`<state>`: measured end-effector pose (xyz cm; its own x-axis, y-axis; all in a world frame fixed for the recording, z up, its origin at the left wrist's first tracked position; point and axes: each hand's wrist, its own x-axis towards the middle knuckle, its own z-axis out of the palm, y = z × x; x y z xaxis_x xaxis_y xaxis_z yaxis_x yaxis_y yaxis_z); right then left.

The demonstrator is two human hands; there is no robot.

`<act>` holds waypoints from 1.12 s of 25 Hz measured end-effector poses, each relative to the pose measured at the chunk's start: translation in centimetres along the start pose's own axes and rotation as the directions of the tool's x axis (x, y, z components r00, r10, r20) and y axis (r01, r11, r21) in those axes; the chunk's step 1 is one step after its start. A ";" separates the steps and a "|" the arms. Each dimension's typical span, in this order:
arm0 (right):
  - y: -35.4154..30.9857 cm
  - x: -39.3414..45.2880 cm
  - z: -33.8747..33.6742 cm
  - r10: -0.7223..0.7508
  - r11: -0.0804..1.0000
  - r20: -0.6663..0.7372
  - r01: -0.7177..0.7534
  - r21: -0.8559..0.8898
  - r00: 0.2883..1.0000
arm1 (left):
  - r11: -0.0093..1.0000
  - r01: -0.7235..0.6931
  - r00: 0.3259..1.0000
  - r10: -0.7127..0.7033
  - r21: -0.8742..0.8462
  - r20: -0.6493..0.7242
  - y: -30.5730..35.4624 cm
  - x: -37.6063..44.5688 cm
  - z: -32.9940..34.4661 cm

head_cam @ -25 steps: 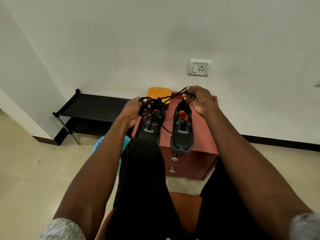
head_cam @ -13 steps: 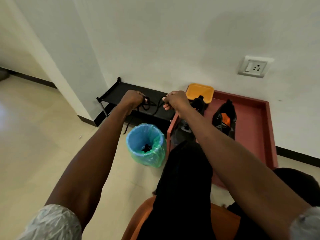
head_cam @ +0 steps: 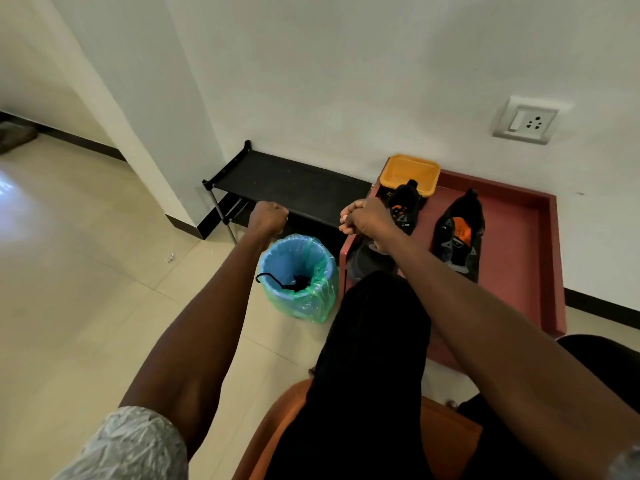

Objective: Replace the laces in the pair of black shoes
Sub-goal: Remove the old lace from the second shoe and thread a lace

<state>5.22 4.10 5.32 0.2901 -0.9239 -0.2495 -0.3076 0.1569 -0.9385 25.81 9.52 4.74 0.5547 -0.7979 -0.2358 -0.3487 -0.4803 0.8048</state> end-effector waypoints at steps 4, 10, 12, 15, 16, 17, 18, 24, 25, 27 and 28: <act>1.0 -1.1 -1.9 -0.032 0.998 -0.088 0.026 -0.065 0.996 | 0.996 -0.017 0.999 0.013 0.089 0.049 0.1 -2.2 3.5; 3.2 -1.8 -7.4 -0.211 0.919 -0.229 0.113 -0.379 0.950 | 0.966 -0.259 0.963 0.255 0.027 0.090 8.5 -6.1 11.0; 3.8 -1.4 -10.8 -0.228 0.898 -0.278 0.091 -0.430 0.933 | 0.948 -0.318 0.939 0.316 -0.005 0.133 10.9 -6.2 13.8; 4.5 0.0 -15.7 -0.234 0.857 -0.338 0.030 -0.514 0.912 | 0.941 -0.337 0.926 0.339 -0.040 0.169 12.1 -5.3 17.4; 4.6 0.8 -17.0 -0.251 0.839 -0.343 0.027 -0.544 0.905 | 0.939 -0.340 0.922 0.342 -0.046 0.183 12.2 -4.7 18.3; 4.9 1.9 -18.1 -0.267 0.822 -0.340 0.029 -0.569 0.902 | 0.935 -0.352 0.913 0.354 -0.046 0.203 12.4 -3.9 19.2; 5.1 3.3 -18.9 -0.279 0.814 -0.338 0.034 -0.581 0.899 | 0.931 -0.361 0.903 0.361 -0.043 0.233 12.7 -3.0 19.7; 5.5 14.7 -19.9 -0.293 0.660 -0.155 0.083 -0.746 0.943 | 0.943 -0.334 0.898 0.319 -0.002 0.303 14.0 2.4 20.0; 5.5 16.6 -19.5 -0.280 0.614 -0.104 0.095 -0.784 0.954 | 0.943 -0.334 0.904 0.318 0.006 0.285 13.9 3.1 20.2; 5.3 20.2 -18.6 -0.250 0.491 -0.014 0.114 -0.864 0.968 | 0.942 -0.337 0.907 0.322 0.007 0.270 14.0 4.0 20.7; 5.0 21.7 -18.1 -0.209 0.419 0.032 0.119 -0.900 0.977 | 0.942 -0.337 0.908 0.323 0.004 0.268 14.1 4.3 21.1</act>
<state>-6.39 -21.47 -0.43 0.3768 -0.9247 -0.0551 -0.9101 -0.3585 -0.2077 7.32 -8.37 3.60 0.1882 -0.9770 -0.0997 -0.5183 -0.1851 0.8349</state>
